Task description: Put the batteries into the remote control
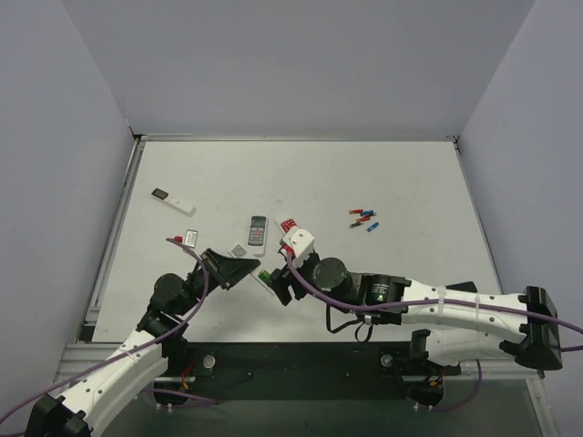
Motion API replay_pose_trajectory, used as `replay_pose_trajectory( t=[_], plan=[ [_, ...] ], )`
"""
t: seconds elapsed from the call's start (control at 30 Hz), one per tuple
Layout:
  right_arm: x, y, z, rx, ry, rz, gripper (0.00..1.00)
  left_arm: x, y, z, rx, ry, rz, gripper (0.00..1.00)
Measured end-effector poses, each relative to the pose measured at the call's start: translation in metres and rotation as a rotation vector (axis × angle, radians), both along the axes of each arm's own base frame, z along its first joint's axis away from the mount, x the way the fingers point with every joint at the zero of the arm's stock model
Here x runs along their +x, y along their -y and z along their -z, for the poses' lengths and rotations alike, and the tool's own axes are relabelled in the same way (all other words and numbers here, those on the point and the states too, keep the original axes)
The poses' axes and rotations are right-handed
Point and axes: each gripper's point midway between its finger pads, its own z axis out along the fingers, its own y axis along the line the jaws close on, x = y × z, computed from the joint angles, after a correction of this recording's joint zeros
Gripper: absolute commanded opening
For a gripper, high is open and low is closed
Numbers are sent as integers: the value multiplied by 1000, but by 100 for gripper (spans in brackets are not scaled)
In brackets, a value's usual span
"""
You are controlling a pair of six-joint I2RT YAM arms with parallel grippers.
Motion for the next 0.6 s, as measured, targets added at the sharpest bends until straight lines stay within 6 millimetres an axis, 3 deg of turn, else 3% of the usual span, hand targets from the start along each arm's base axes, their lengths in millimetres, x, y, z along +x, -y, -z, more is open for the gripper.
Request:
replay_pose_trajectory(
  t=[0.17, 0.27, 0.43, 0.6],
  plan=[
    [1, 13, -40, 10, 90, -91, 66, -6, 7, 7, 21, -25, 59, 0],
    [-6, 20, -53, -32, 174, -217, 63, -9, 11, 6, 35, -32, 100, 0],
    [-18, 30, -42, -137, 249, -439, 49, -15, 22, -11, 58, -2, 191, 0],
    [-29, 32, -24, -223, 280, -596, 48, -23, 33, -29, 83, 45, 295, 0]
  ],
)
